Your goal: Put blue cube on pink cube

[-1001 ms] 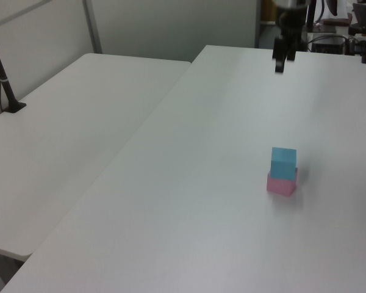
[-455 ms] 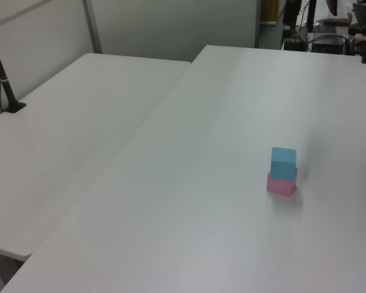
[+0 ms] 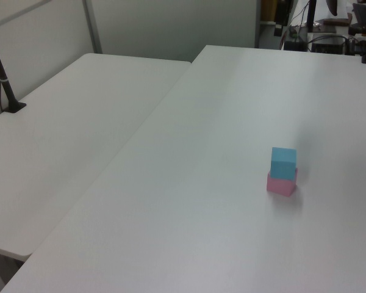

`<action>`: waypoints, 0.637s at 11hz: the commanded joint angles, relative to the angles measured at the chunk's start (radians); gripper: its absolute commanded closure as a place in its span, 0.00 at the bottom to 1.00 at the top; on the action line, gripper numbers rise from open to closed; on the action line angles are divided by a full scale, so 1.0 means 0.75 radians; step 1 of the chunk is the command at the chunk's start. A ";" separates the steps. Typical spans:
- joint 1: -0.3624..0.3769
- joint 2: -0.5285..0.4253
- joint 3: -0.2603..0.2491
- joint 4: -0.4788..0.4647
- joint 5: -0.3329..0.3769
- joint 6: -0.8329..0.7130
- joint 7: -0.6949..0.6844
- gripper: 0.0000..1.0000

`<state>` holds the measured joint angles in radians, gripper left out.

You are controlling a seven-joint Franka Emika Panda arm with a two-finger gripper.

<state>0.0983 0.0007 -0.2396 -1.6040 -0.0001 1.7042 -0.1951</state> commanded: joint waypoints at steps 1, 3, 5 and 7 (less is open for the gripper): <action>0.030 0.001 -0.028 0.026 -0.020 -0.043 -0.102 0.00; 0.028 0.001 -0.028 0.022 -0.018 -0.043 -0.092 0.00; 0.006 0.005 -0.030 0.024 0.000 -0.033 -0.092 0.00; 0.006 0.007 -0.030 0.024 0.000 -0.031 -0.096 0.00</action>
